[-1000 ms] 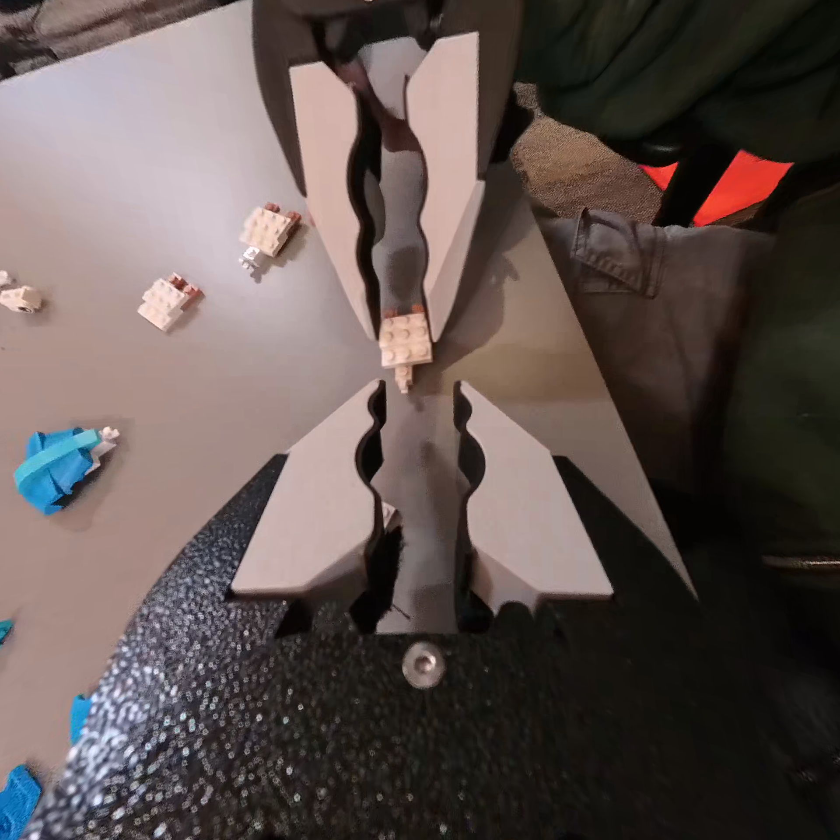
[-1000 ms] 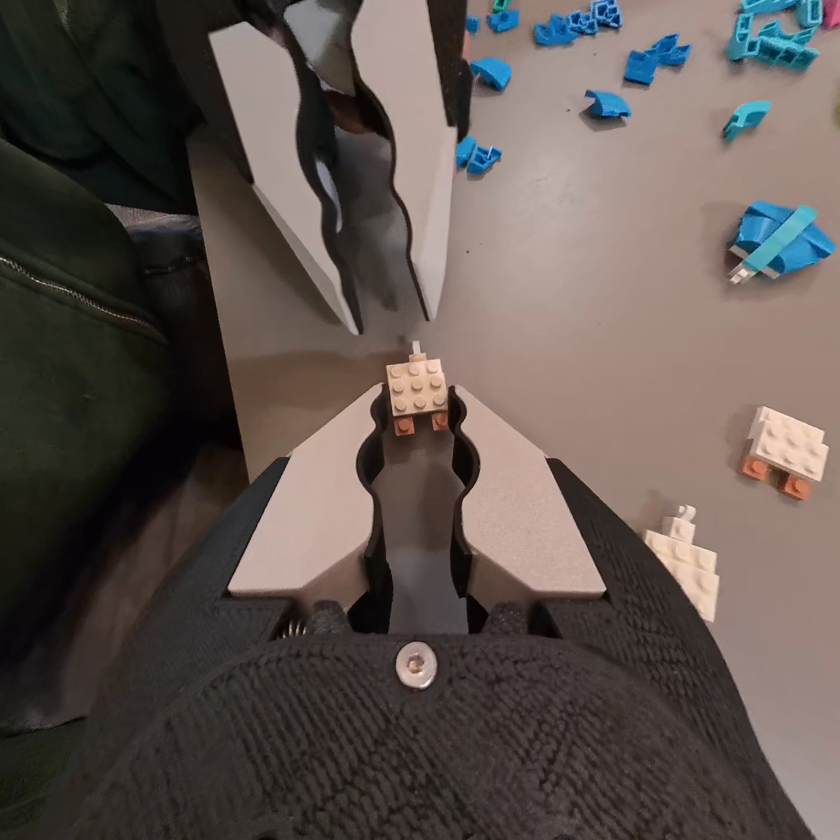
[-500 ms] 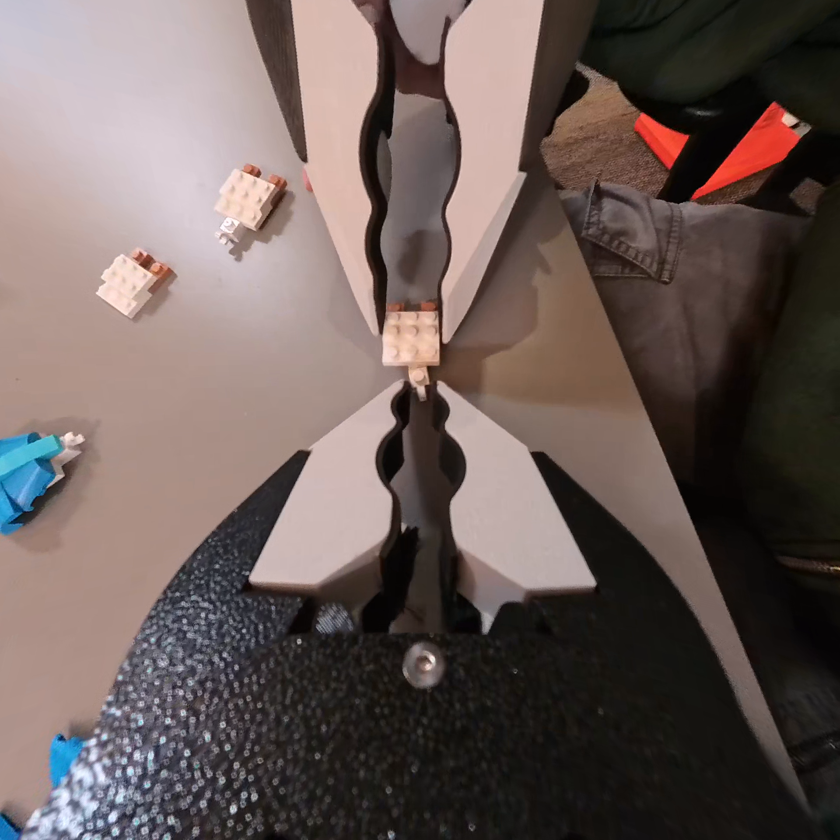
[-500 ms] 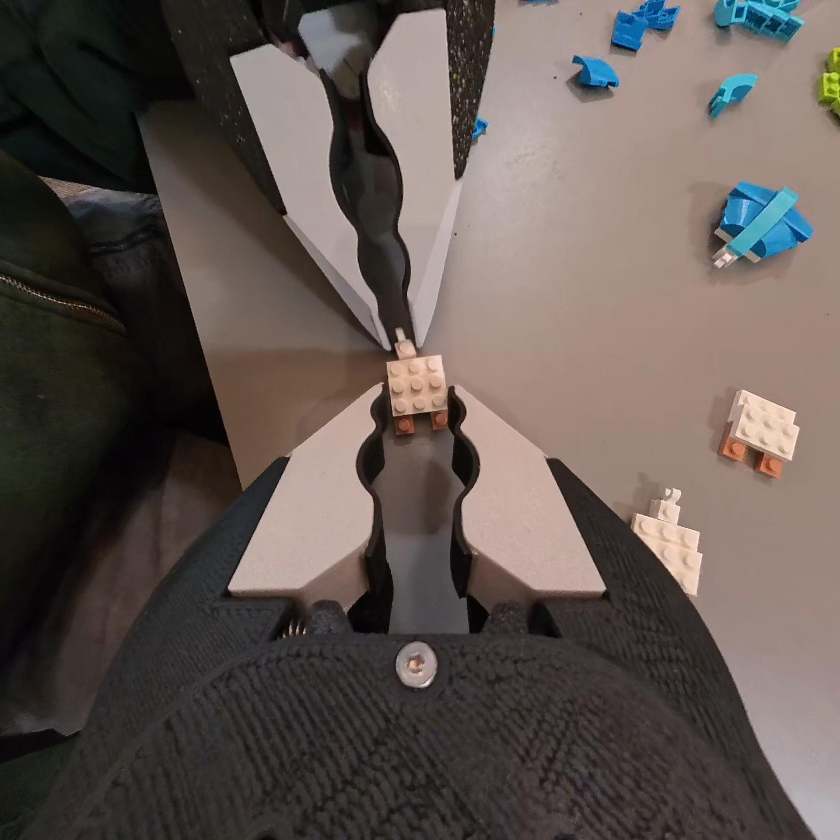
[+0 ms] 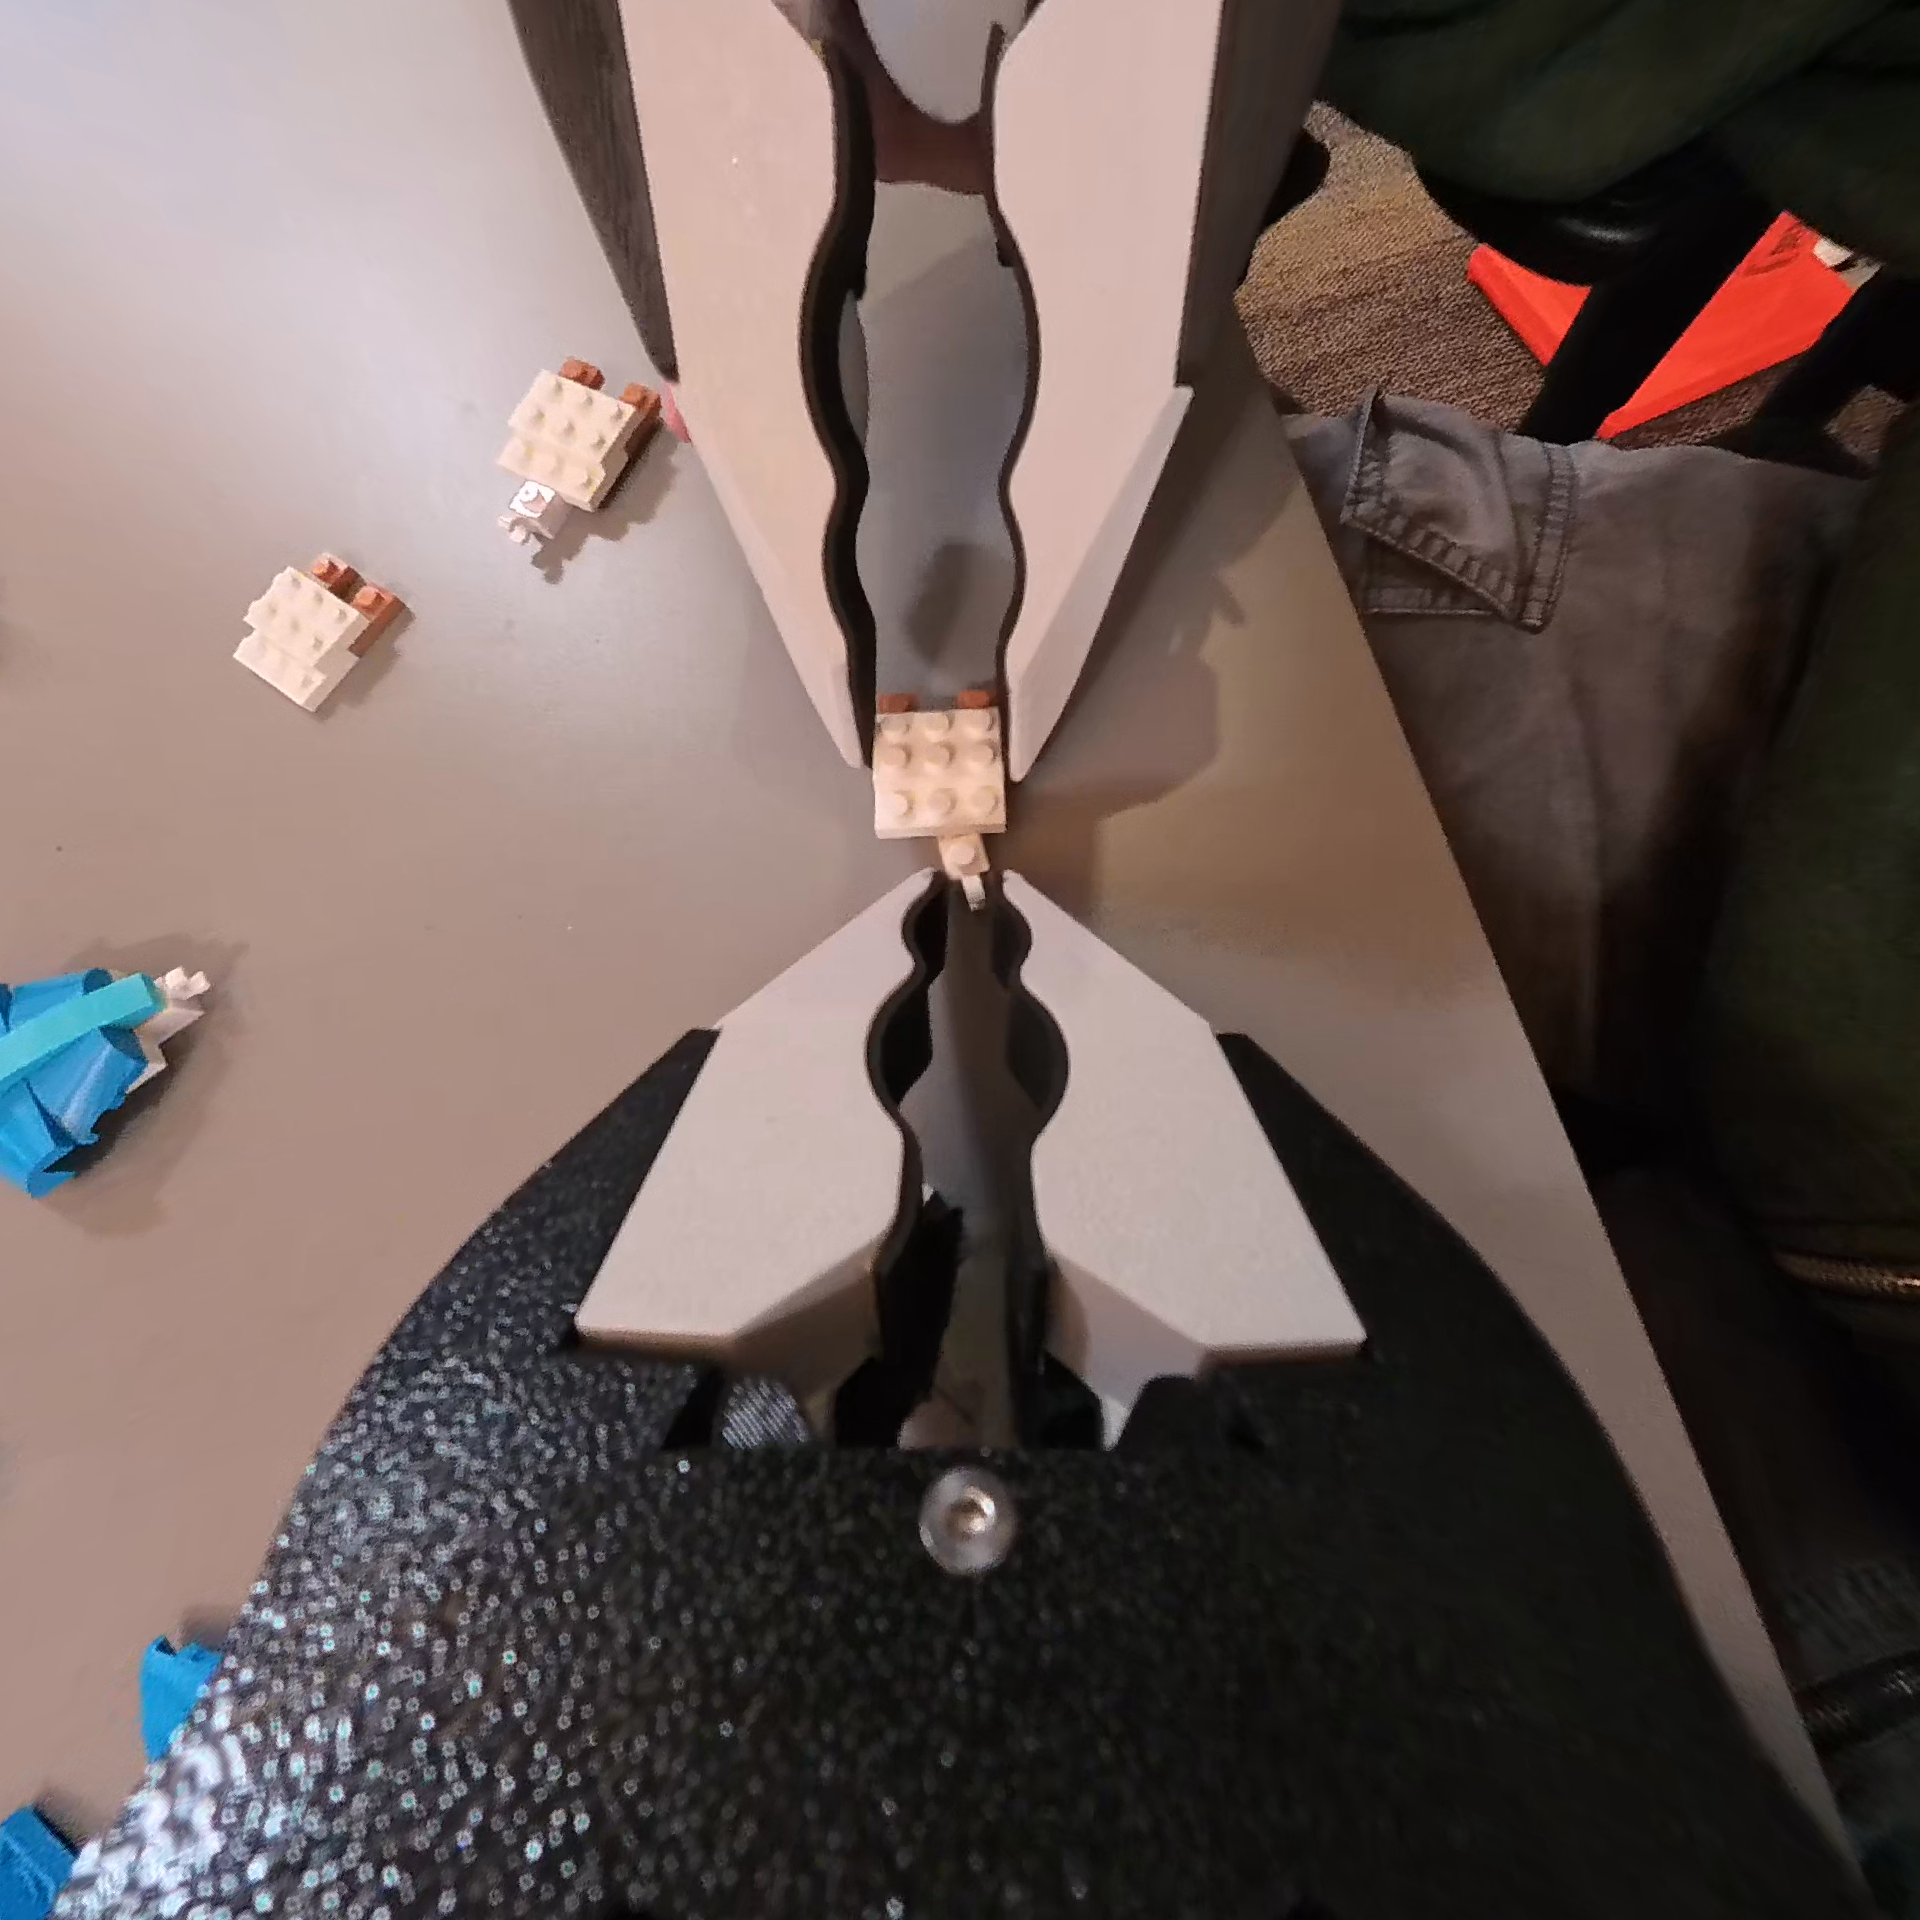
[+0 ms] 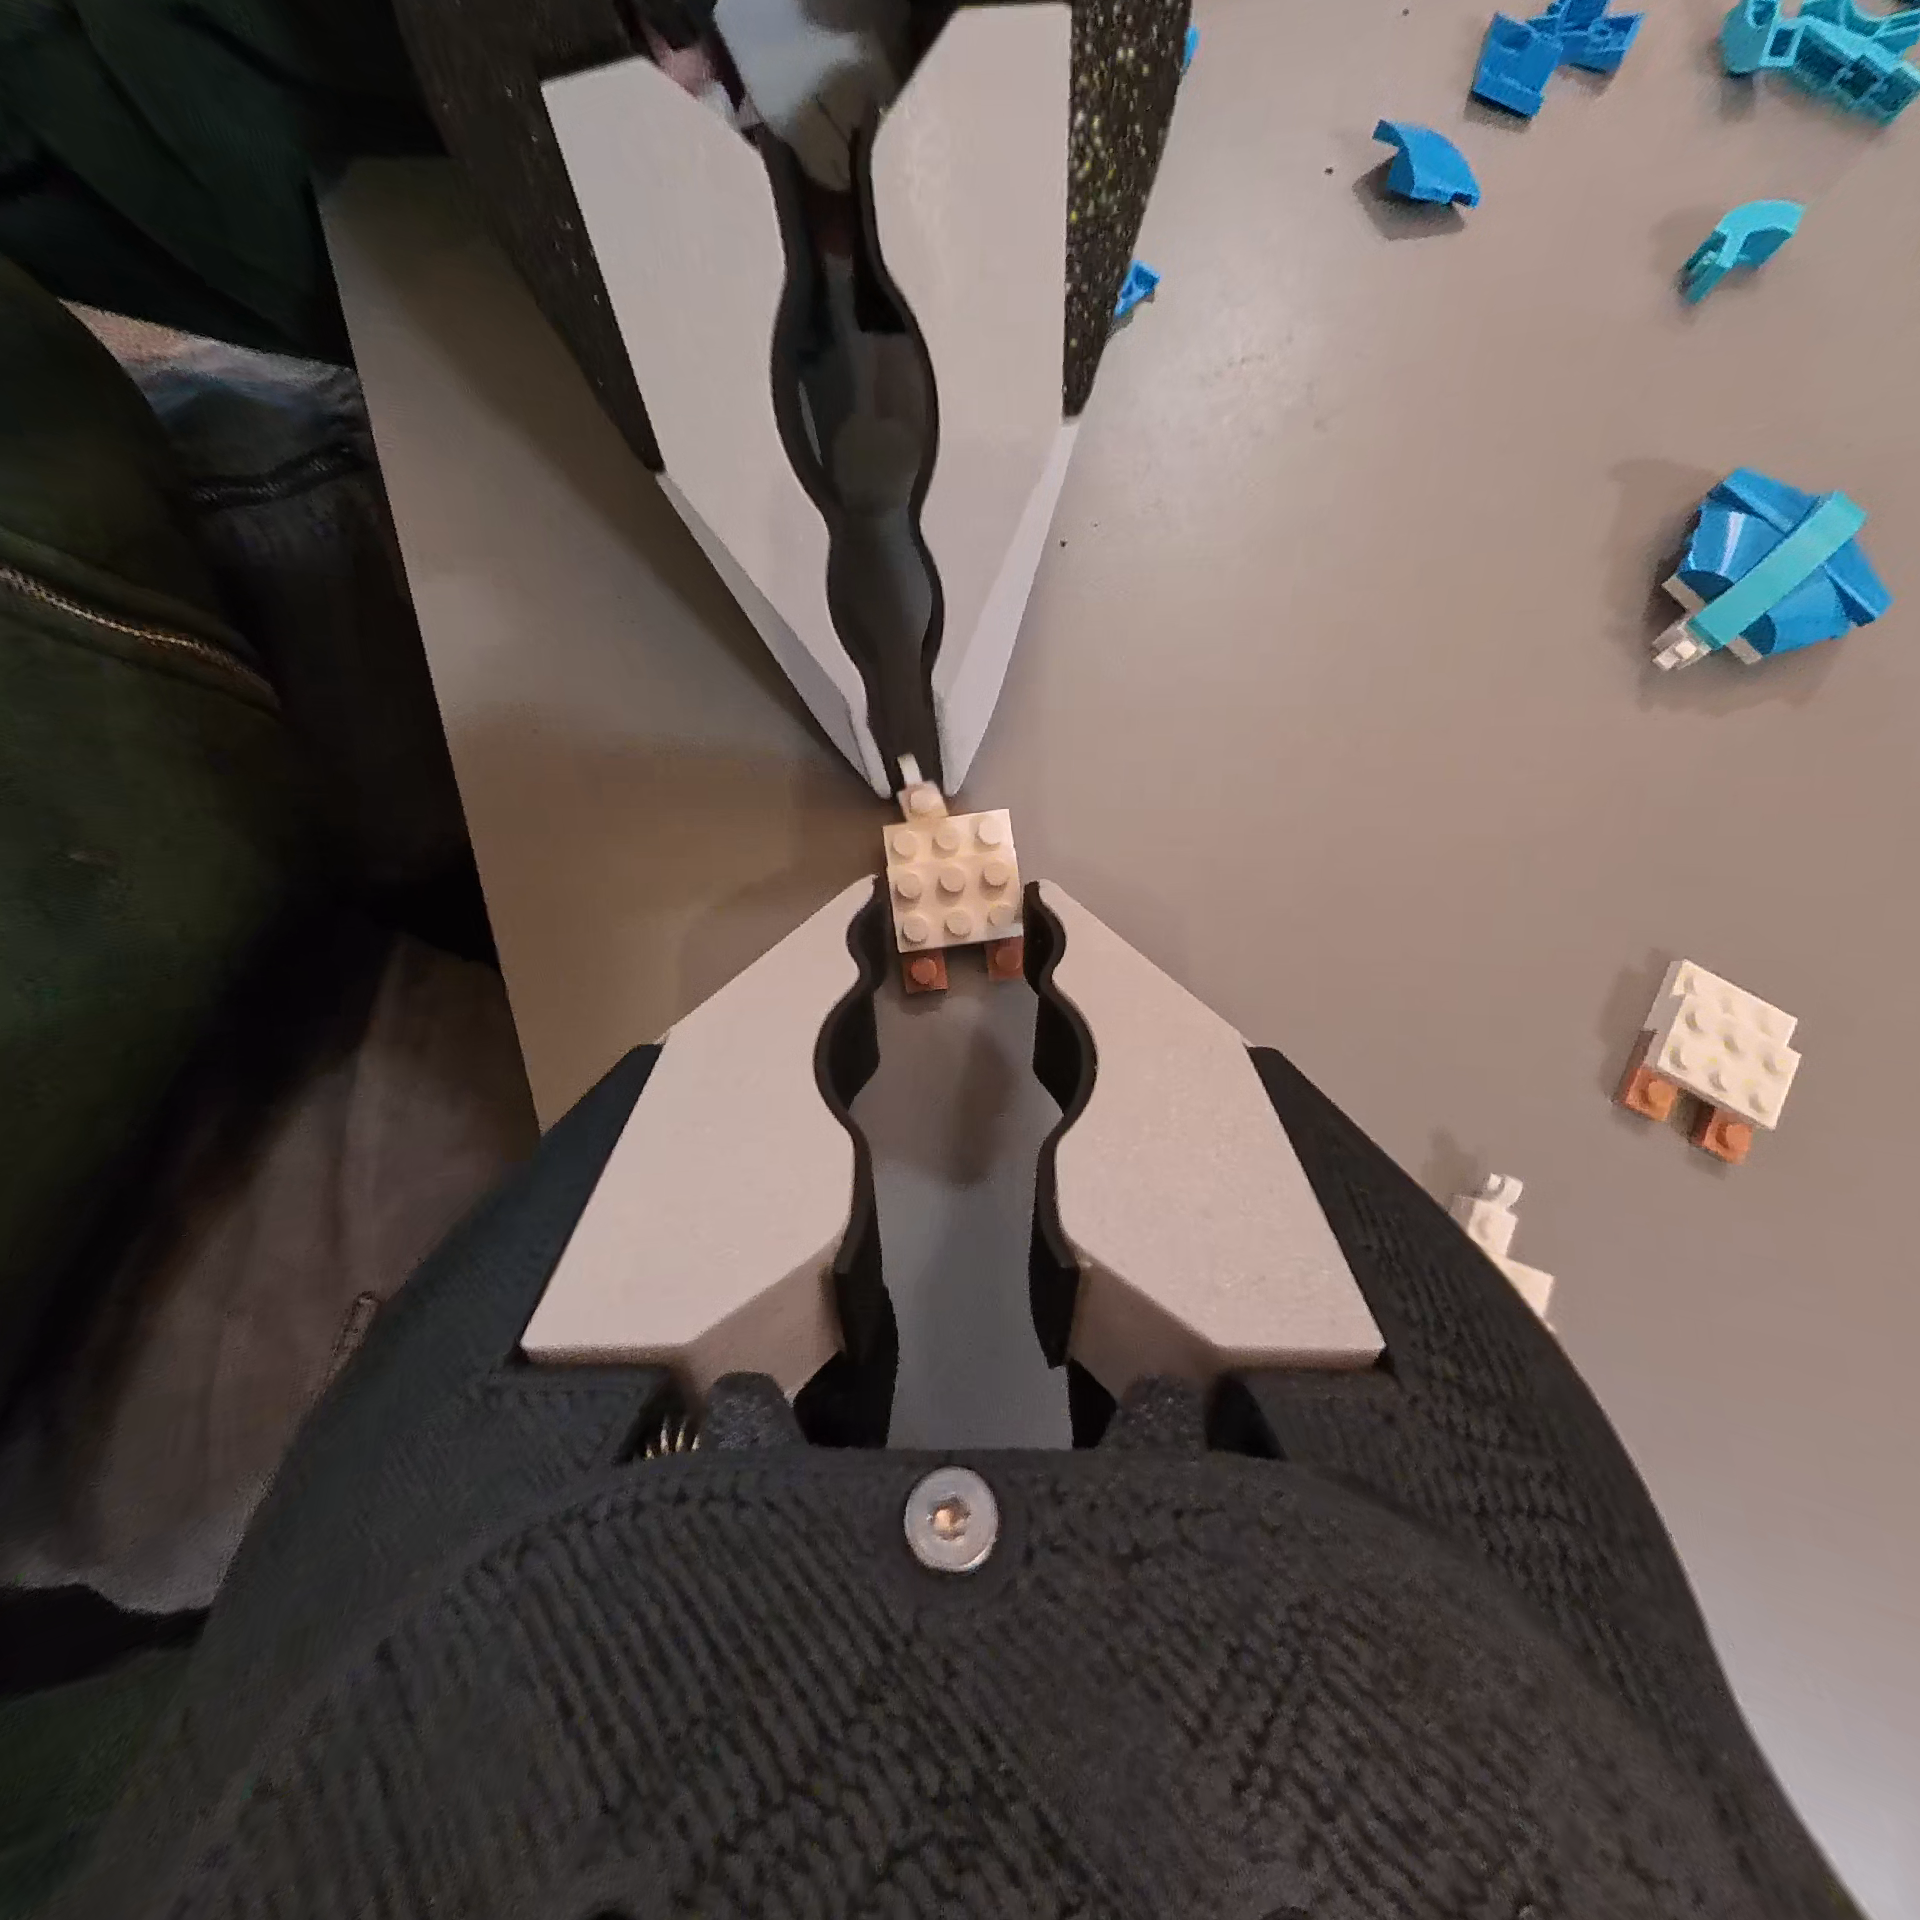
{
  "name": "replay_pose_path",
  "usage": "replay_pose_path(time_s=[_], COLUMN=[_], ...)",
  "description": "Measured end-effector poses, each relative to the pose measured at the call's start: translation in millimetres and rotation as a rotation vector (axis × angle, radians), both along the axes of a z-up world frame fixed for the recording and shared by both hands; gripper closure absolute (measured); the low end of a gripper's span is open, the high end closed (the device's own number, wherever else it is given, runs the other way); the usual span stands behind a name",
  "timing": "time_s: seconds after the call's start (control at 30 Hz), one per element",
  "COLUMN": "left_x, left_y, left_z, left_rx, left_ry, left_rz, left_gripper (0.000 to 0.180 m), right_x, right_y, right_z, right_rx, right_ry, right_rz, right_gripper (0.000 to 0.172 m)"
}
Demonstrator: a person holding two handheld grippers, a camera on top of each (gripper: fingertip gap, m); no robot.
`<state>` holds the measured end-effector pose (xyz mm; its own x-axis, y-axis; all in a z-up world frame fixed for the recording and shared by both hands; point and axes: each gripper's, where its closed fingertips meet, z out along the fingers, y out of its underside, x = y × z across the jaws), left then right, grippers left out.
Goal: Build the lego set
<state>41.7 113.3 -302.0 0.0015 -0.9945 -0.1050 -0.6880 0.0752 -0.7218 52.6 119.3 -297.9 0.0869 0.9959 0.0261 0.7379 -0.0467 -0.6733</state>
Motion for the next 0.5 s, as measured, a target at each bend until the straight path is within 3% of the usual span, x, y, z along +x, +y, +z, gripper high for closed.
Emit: replay_pose_path(time_s=[0.03, 0.5], left_x=[-0.1, 0.4], left_y=[0.1, 0.9], left_z=[-0.1, 0.4], left_rx=[-0.002, 0.042], left_ry=[0.003, 0.015], left_rz=[-0.001, -0.033], left_gripper=[0.175, 0.177], right_x=[-0.1, 0.6], right_y=[0.2, -3.8], right_z=[-0.2, -4.5], right_rx=[0.003, -0.001], right_ry=[-0.012, -0.142], right_rz=[0.008, 0.067], right_gripper=[0.147, 0.144])
